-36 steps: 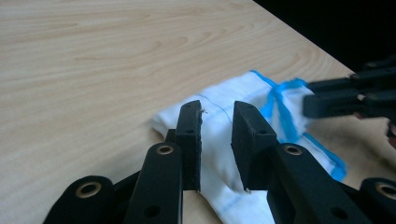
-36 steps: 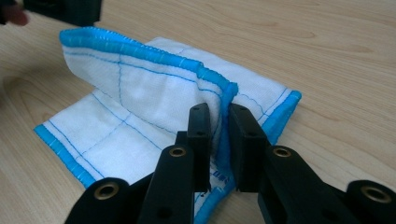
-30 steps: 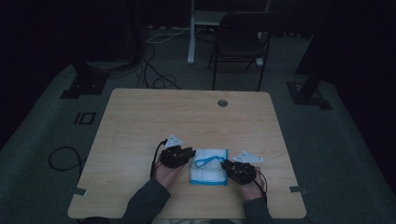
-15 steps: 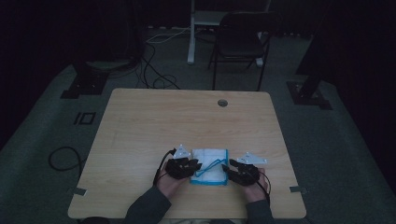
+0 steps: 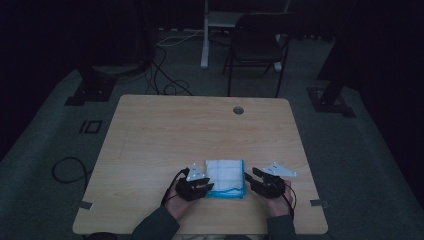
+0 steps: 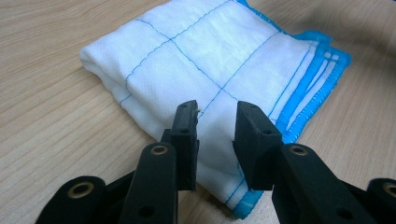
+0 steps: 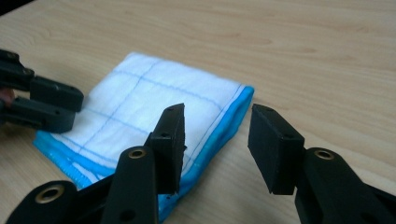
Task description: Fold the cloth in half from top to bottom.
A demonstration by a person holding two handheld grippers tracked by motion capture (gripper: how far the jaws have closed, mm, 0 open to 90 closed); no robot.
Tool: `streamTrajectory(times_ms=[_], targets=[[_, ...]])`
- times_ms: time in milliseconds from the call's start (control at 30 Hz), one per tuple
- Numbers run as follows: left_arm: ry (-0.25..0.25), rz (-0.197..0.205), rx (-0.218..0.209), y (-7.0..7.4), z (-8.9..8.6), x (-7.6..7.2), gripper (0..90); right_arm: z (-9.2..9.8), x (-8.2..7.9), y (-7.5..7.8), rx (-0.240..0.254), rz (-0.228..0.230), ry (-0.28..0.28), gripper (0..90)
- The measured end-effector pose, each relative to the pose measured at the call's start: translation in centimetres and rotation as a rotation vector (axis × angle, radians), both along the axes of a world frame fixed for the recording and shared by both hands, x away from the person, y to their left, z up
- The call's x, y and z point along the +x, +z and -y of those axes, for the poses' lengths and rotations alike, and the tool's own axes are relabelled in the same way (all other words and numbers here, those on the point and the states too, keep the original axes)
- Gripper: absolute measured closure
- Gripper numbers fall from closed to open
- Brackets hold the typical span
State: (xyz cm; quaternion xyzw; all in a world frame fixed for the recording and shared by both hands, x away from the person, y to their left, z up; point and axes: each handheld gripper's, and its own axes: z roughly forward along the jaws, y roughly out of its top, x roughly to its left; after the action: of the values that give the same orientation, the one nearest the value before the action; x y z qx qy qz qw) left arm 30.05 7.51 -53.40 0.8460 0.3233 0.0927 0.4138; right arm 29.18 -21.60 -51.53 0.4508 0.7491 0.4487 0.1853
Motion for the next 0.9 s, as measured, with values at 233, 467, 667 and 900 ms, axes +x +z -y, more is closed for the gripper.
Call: streamTrajectory(times_ms=[233, 467, 667, 900], targets=[[0.008, 0.013, 0.005, 0.0, -0.5, -0.2, 68.7, -0.4, -0.1, -0.5, -0.017, -0.018, 0.019, 55.9], [0.065, 0.040, -0.013, 0.6, -2.1, 0.0, 66.0, 1.4, 0.3, -1.1, -0.005, -0.030, -0.045, 55.9], [0.128, 0.040, -0.015, 0.6, -4.0, 0.9, 65.7, 2.3, 0.8, -1.7, -0.027, -0.044, -0.098, 55.7], [0.187, 0.024, -0.011, 0.5, -6.2, 1.6, 64.4, 2.5, 1.1, -1.8, -0.047, -0.051, -0.105, 55.5]])
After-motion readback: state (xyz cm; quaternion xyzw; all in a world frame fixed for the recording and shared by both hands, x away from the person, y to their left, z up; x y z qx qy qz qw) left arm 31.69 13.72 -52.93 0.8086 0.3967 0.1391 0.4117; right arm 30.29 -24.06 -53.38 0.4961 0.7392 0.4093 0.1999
